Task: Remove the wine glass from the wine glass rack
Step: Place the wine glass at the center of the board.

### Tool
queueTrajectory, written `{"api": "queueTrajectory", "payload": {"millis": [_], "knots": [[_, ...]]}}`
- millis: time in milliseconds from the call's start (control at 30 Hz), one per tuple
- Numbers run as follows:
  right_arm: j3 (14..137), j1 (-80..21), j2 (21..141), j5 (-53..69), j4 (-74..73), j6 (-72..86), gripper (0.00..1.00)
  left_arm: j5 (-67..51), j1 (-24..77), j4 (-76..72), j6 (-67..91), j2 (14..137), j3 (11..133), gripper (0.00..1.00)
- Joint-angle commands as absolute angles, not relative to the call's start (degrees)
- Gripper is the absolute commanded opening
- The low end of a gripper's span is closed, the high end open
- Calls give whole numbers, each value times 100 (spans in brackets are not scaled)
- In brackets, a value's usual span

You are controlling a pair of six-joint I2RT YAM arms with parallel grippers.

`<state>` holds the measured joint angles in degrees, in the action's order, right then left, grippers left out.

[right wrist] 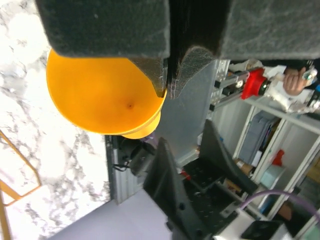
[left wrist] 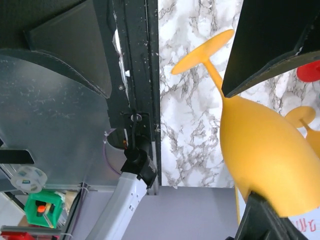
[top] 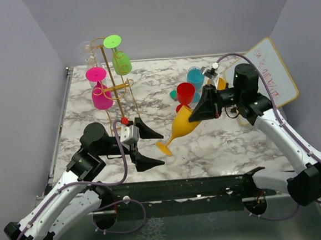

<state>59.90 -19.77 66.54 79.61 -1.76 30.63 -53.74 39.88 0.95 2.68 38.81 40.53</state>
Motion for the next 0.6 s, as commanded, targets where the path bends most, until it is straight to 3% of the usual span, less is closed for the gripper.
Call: {"api": "queueTrajectory", "payload": {"millis": [0,300,567], "knots": [[6426,-2011,6948,6723,-2799,1192,1,-4733,3981,771,227,3766,4317,98],[6708,-2100,7025,4472,-3791,862,1,-4091,3981,1074,330,3964,4563,99],[6737,-2611,6755,1653,-3923,1012,0,-3910,3981,1080,444,4060,4696,99]]}}
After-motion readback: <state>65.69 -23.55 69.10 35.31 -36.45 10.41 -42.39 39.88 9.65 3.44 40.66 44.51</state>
